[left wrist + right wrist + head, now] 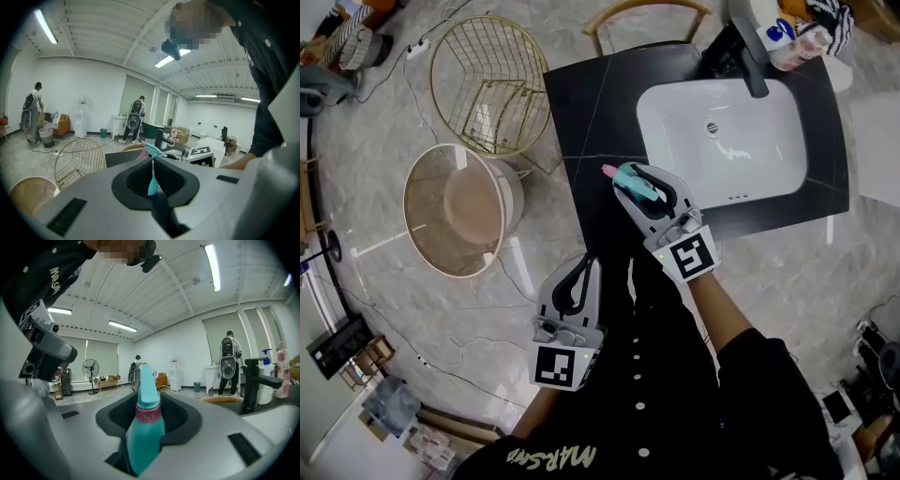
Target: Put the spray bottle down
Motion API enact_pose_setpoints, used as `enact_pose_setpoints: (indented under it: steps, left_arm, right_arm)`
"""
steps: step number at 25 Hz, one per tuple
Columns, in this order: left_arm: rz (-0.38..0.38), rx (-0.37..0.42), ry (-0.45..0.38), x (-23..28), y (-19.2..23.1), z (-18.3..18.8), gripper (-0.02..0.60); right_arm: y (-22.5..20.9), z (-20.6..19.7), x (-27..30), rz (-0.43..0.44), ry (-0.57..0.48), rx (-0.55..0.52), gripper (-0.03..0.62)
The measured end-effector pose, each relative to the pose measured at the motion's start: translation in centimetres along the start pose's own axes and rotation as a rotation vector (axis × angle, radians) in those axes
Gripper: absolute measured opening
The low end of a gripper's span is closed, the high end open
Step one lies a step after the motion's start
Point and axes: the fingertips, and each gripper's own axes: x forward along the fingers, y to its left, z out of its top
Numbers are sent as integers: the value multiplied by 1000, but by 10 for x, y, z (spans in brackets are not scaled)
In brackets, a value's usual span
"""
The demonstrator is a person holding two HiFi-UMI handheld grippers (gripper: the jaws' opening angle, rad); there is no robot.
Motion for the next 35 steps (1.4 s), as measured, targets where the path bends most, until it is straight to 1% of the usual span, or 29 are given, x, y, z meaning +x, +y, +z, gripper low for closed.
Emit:
enact_pose_setpoints:
  steps: [6, 9, 10, 13, 17, 20, 23, 29, 31, 32, 33, 35]
  left_arm:
    - [2, 10, -16, 2, 0, -4, 21]
    - [4, -4, 26, 2, 0, -11, 21]
    - [6, -6, 28, 2, 0, -11, 21]
    - [11, 8, 2, 2, 1, -7, 21]
    - [9, 17, -5, 2, 1, -3, 21]
    - [8, 37, -42, 2, 3, 10, 21]
    - [7, 59, -77, 3, 7, 27, 21]
    - [-2, 112, -147, 4, 13, 66, 21]
    - [-14, 125, -168, 5, 12, 78, 21]
    - [-21, 131, -177, 6, 11, 84, 21]
    - [-29, 136, -187, 6, 9, 89, 21]
    - [-46, 146, -206, 7, 5, 101, 21]
  right_arm:
    - [5, -3, -1, 13, 6, -16, 146]
    - [8, -5, -1, 26, 15, 10, 206]
    - [8, -5, -1, 33, 14, 16, 217]
    - [11, -9, -3, 56, 29, 0, 243]
    - [12, -6, -8, 70, 39, -29, 249]
    - [14, 6, -13, 81, 16, -22, 253]
    - [16, 19, -23, 92, -5, -17, 253]
    - [7, 54, -52, 63, -37, -30, 246]
    - [2, 68, -61, 40, -44, -45, 209]
    - [-1, 74, -66, 21, -43, -56, 200]
    - [-5, 80, -70, -3, -36, -69, 194]
    - [-14, 92, -79, -65, -17, -82, 149]
